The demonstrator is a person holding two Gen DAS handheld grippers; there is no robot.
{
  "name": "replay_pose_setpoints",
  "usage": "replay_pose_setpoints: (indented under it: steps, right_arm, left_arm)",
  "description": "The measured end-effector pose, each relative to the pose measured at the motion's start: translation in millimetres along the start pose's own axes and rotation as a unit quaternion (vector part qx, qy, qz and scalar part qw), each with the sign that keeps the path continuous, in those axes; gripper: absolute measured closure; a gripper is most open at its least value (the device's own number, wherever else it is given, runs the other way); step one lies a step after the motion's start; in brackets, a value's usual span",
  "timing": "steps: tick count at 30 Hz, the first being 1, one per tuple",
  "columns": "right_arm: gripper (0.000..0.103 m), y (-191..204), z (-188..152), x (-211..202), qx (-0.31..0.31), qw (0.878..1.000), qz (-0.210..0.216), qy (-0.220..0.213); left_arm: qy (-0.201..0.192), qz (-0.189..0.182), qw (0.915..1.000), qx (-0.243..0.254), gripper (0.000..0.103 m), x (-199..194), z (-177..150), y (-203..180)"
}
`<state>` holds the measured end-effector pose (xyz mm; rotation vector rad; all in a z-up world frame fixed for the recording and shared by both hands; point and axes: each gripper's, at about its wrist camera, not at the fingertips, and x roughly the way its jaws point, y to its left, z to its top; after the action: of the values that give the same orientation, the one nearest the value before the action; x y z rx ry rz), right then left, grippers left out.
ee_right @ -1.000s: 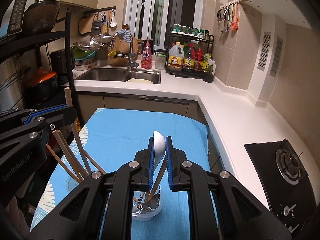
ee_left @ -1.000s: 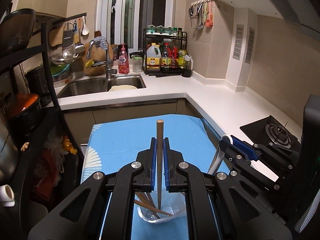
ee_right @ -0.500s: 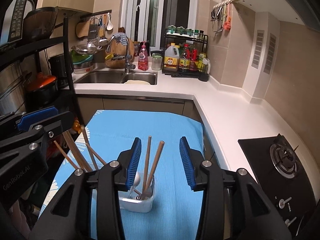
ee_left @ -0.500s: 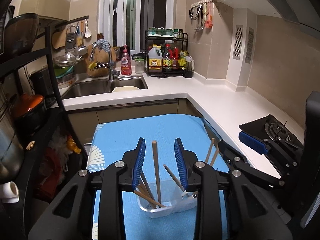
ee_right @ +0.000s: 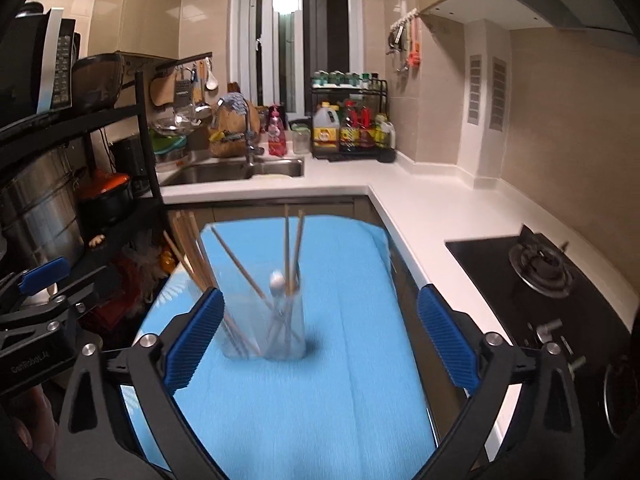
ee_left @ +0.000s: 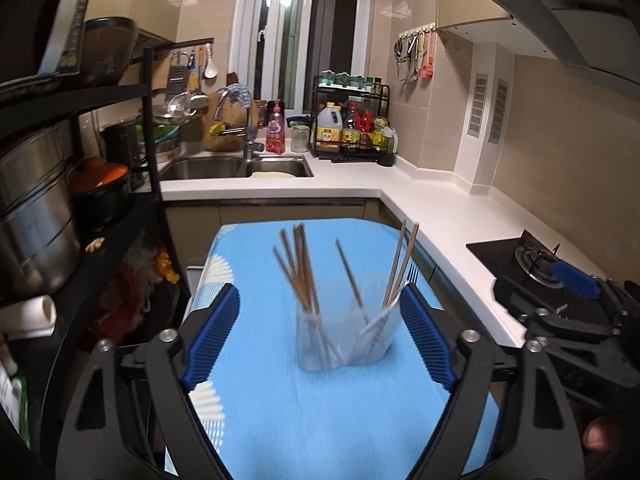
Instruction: Organize utensils
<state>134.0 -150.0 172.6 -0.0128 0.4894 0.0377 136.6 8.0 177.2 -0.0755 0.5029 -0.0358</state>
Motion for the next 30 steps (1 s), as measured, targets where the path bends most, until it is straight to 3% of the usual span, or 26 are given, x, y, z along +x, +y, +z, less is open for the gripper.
replay_pose_setpoints:
  steps: [2,6,14,17,21,30]
  right_arm:
    - [0.005,-3,-18,-10,0.002,1.000,-0.001,0.004]
    - [0.005,-4,-63,-28,-0.010,1.000,-0.014,0.012]
    - [0.005,-7,-122,-35,-0.006,0.998,-0.016,0.054]
    - [0.005,-9,-136,-38,0.006,0.998,-0.026,0.054]
    - [0.005,-2,-155,-32,0.018,0.997,-0.010,0.069]
    - [0.005,7,-152,-37,0.001,1.000,-0.012,0.029]
  left_arm:
    - [0.005,0.005,1.0000,-0.004,0.012,-10,-21,4]
    - [0.017,0.021,0.9996,-0.005,0.008,-25,-69,7]
    - [0.029,0.043,0.9986,0.014,0.007,-41,-145,1]
    - [0.052,0.051,0.9973,-0.006,0.007,-38,-167,6]
    - [0.083,0.030,0.9952,-0.042,0.007,-31,-178,14]
    - [0.062,0.033,0.9970,-0.033,0.007,-34,-175,14]
